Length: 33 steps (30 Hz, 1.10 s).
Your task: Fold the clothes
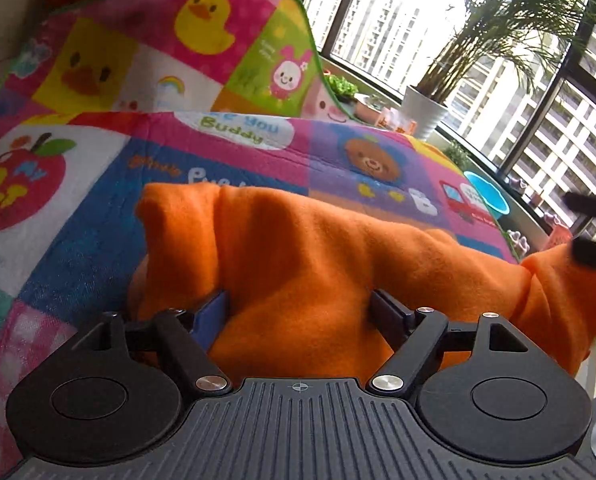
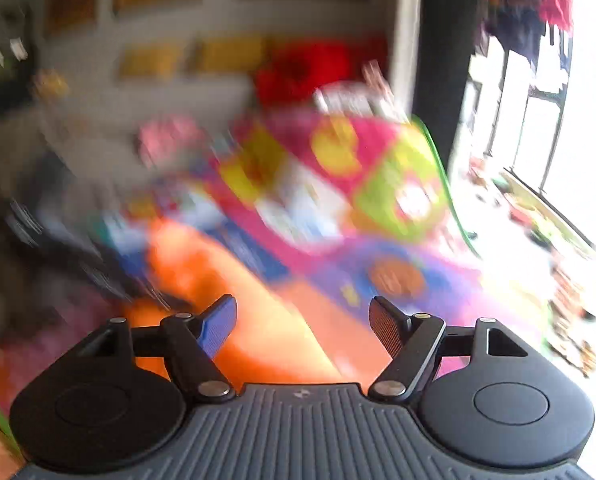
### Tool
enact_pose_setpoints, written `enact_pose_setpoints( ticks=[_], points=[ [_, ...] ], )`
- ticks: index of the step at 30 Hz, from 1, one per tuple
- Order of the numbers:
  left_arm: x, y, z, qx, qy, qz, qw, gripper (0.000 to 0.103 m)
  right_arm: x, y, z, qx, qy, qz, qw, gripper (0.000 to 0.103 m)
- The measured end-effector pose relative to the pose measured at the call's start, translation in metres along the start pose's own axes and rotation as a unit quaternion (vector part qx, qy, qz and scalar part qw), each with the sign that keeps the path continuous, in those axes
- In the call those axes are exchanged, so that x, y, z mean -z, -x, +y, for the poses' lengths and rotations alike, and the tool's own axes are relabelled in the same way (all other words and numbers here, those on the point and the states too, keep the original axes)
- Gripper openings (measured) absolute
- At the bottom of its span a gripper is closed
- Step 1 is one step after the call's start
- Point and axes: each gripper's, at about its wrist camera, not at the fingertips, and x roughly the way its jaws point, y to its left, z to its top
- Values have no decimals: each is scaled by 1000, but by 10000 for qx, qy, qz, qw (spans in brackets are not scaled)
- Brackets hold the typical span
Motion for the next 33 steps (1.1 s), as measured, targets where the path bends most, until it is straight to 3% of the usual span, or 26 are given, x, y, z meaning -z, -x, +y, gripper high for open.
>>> enact_pose_setpoints(
  ticks=[5, 10, 13, 22, 24, 28, 31, 33],
  points=[
    [7, 5, 11, 213, 108, 51, 9997, 92, 45, 5, -2, 534, -548, 657, 9949, 77],
    [15, 7, 6, 166, -49, 78, 9998, 93, 90, 9, -3, 1054, -1086, 1300, 9799, 82],
    [18, 8, 7, 178, 58, 80, 9998, 93, 89, -5, -9, 855, -1135, 1249, 9819, 87],
    [19, 8, 14, -4, 209, -71, 9998, 93, 84, -46, -26, 259, -1266, 1087, 9856, 83],
    [16, 8, 23, -159, 331, -140, 9992, 93, 68, -68, -25, 326, -765, 855, 9929, 81],
    [5, 9, 44, -488, 629, -286, 9964, 93, 22, -131, -34, 336, -396, 456, 9976, 72],
    [-3, 11, 52, -635, 780, -313, 9944, 93, -3, -170, -39, 360, -262, 389, 9983, 72],
    [-9, 19, 48, -578, 689, -335, 9954, 93, -5, -182, -44, 494, -144, 448, 9977, 79]
  ],
)
